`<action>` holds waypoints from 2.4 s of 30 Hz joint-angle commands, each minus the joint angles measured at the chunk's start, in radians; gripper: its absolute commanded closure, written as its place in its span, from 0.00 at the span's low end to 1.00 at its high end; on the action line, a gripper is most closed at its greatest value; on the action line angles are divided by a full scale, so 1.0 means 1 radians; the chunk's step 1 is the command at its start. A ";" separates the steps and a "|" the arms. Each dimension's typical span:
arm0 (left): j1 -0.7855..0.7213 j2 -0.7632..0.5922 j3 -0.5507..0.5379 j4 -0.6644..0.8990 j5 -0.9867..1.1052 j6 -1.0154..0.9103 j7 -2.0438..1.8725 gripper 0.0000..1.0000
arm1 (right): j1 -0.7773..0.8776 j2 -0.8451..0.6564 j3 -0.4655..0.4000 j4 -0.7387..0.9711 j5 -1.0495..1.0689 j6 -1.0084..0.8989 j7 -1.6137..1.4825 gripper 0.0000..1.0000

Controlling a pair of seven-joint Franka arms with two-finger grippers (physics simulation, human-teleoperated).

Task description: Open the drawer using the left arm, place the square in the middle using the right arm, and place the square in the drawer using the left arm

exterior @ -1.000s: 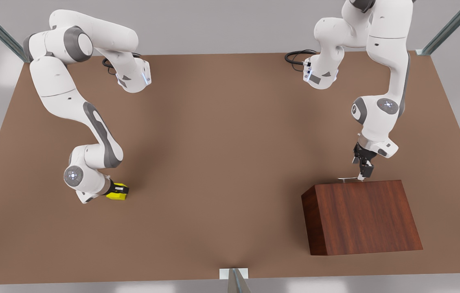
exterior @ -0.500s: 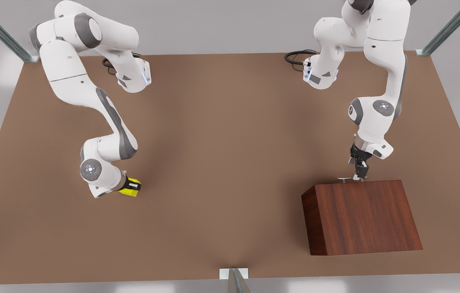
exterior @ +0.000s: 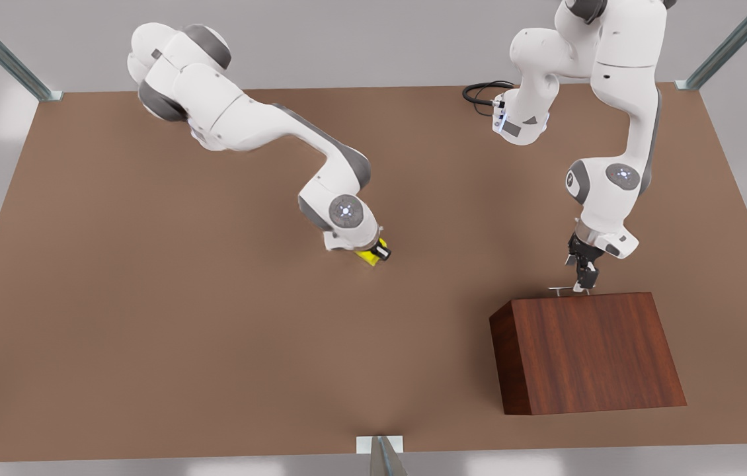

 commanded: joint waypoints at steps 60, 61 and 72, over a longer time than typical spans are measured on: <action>-0.034 -0.152 0.003 -0.010 0.006 -0.432 -0.052 0.00 | -0.336 -0.644 -0.546 0.054 0.153 -0.628 -1.435 0.00; -0.034 -0.156 0.003 -0.010 0.006 -0.438 -0.052 0.00 | -0.324 -0.632 -0.546 0.062 0.156 -0.613 -1.439 0.00; -0.049 -0.173 0.003 -0.010 0.006 -0.490 -0.067 0.00 | -0.324 -0.566 -0.546 0.133 0.153 -0.607 -1.427 0.00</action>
